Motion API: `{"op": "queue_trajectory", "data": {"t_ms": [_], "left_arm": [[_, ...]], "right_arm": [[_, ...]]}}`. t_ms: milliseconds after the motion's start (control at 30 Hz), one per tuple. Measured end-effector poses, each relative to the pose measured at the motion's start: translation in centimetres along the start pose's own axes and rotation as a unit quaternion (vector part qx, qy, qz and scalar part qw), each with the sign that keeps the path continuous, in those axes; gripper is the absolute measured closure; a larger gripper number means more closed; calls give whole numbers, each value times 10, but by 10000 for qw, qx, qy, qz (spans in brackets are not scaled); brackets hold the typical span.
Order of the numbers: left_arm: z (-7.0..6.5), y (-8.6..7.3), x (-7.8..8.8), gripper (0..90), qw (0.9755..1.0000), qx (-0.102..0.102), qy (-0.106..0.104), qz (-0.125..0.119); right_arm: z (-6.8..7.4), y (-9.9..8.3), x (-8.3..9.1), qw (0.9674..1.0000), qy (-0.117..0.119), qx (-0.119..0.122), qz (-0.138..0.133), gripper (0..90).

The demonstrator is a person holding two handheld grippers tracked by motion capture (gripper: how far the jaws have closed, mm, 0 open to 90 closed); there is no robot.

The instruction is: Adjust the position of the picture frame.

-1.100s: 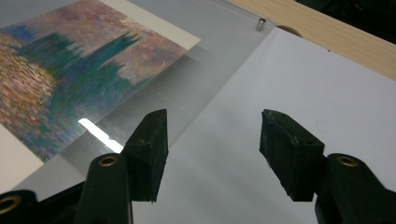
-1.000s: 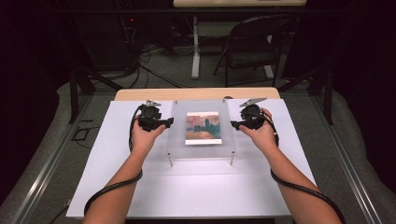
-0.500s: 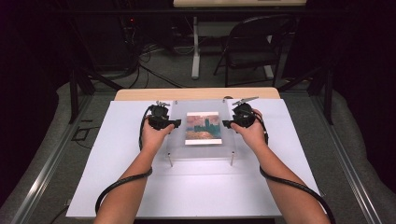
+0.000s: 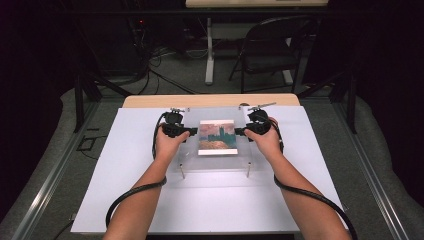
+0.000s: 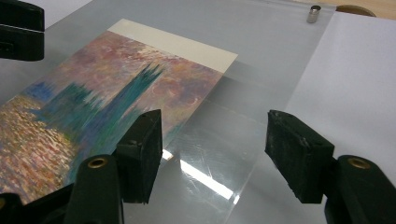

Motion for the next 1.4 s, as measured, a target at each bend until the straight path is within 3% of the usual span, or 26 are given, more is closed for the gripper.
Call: {"op": "queue_trajectory", "data": {"t_ms": [267,333,367,800,1100,1400], "left_arm": [[6,-3,1,309,9999,15,111,80],[9,-5,1,303,9999,104,64,92],[11,-6,1,299,9996,255,-34,73],[11,-9,-2,252,9980,548,-290,74],[8,-10,-3,241,9975,602,-364,120],[10,-12,-6,228,9941,889,-619,70]], "right_arm": [[-2,-1,-2,9999,44,-94,32,357],[-2,-1,-1,9999,46,-98,54,357],[-2,-1,-2,9999,65,-106,46,358],[-6,-5,-4,9992,188,-327,137,352],[-5,-6,-5,9986,238,-454,150,319],[-6,-8,-7,9972,322,-653,182,292]]}}
Point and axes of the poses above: each handheld gripper's, and its own axes: x roughly backward along the jaws, y roughly out of its top, z roughly to its left, the point moved 8 cm from there along -x, roughly forward along the jaws, and after that the axes turned 3 degrees about -y, right-handed, at the moved point
